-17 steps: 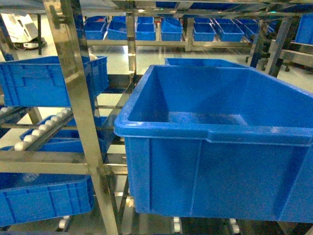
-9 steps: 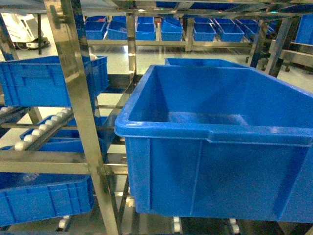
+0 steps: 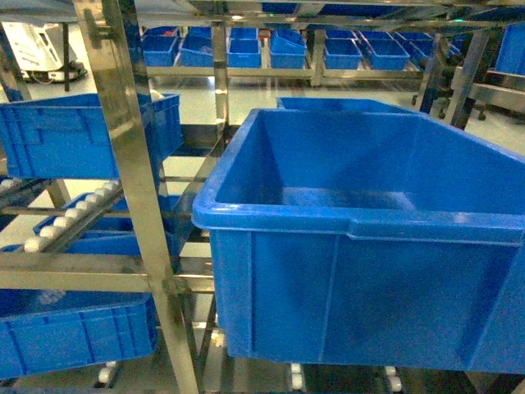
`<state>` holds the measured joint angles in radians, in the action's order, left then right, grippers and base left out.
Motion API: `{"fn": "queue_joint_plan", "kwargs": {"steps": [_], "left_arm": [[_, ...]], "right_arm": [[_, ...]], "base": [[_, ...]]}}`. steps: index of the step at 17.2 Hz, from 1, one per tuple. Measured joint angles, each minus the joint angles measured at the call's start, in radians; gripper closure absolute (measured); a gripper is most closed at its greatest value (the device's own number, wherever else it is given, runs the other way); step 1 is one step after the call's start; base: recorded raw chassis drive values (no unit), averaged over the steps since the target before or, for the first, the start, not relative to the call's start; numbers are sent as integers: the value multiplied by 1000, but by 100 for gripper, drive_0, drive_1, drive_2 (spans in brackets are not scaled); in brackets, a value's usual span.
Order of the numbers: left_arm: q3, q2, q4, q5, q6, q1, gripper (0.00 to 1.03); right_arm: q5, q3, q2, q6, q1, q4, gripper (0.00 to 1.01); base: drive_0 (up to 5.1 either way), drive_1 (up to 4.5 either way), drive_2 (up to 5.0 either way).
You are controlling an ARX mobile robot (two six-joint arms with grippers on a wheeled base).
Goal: Place magnetic block on left shelf second layer
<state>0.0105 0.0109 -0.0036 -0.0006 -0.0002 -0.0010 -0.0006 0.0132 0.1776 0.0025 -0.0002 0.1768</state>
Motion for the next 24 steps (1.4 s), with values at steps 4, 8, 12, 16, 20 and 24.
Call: {"fn": "queue_joint_plan", "kwargs": {"steps": [4,8,12,16,20,24], "left_arm": [[0,0,1,0,0,0,5],[0,0,0,0,0,0,5],[0,0,0,0,0,0,5],[0,0,0,0,0,0,5],[0,0,0,0,0,0,5],[0,0,0,0,0,0,5]], "right_arm": [[0,0,-172,0,0,-190,99],[0,0,-173,0,0,-182,99],[0,0,-173,0,0,-181,82],[0,0,-173,0,0,-181,27],[0,0,-173,0,0,-181,14],[0,0,-173,0,0,-181,3]], "base": [[0,0,0],[0,0,0],[0,0,0],[0,0,0],[0,0,0],[0,0,0]]}}
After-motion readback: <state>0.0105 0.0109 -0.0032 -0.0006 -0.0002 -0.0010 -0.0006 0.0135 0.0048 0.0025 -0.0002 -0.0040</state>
